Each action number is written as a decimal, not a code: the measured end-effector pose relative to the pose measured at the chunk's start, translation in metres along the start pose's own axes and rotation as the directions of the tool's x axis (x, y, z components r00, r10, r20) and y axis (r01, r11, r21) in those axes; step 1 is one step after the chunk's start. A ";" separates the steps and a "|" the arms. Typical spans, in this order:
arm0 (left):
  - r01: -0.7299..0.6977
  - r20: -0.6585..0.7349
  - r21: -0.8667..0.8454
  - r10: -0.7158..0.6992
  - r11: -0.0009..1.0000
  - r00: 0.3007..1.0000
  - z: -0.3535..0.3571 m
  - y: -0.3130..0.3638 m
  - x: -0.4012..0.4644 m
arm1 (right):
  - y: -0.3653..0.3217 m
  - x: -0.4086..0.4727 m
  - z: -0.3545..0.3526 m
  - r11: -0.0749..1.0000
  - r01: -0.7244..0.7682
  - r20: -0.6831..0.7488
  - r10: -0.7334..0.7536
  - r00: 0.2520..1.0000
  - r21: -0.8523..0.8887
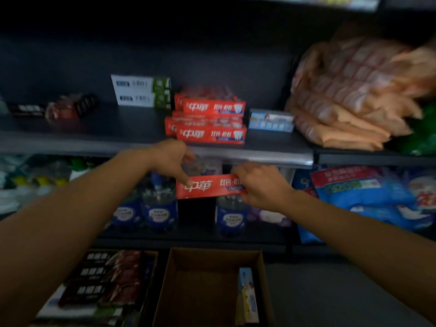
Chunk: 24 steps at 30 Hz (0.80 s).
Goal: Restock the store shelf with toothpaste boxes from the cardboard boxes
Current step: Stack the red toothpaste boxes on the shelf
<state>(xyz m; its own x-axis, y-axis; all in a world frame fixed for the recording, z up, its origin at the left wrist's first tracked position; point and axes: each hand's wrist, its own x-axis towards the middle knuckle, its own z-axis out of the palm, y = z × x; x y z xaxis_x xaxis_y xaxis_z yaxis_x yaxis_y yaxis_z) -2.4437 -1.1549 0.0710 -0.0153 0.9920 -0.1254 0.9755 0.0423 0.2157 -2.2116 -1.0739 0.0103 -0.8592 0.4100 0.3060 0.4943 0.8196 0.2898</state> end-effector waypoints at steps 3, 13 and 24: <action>-0.010 -0.080 -0.070 0.005 0.997 0.997 -0.044 0.004 -0.002 | 0.024 0.013 -0.037 0.995 -0.037 -0.087 0.028 0.996 -0.092; -0.017 -0.202 -0.090 -0.001 0.996 0.979 -0.138 0.015 0.020 | 0.068 0.070 -0.092 0.975 -0.067 -0.339 -0.010 0.941 -0.213; 0.017 -0.153 -0.159 -0.041 0.987 0.987 -0.125 -0.005 0.044 | 0.078 0.104 -0.070 0.980 -0.018 -0.401 -0.066 0.914 -0.200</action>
<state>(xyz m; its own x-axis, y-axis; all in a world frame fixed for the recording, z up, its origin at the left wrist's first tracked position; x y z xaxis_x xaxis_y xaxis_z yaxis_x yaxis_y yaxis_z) -2.4768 -1.0964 0.1858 -0.0890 0.9959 0.0151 0.9280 0.0774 0.3644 -2.2525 -0.9953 0.1286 -0.7647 0.1604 0.6241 0.5257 0.7154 0.4603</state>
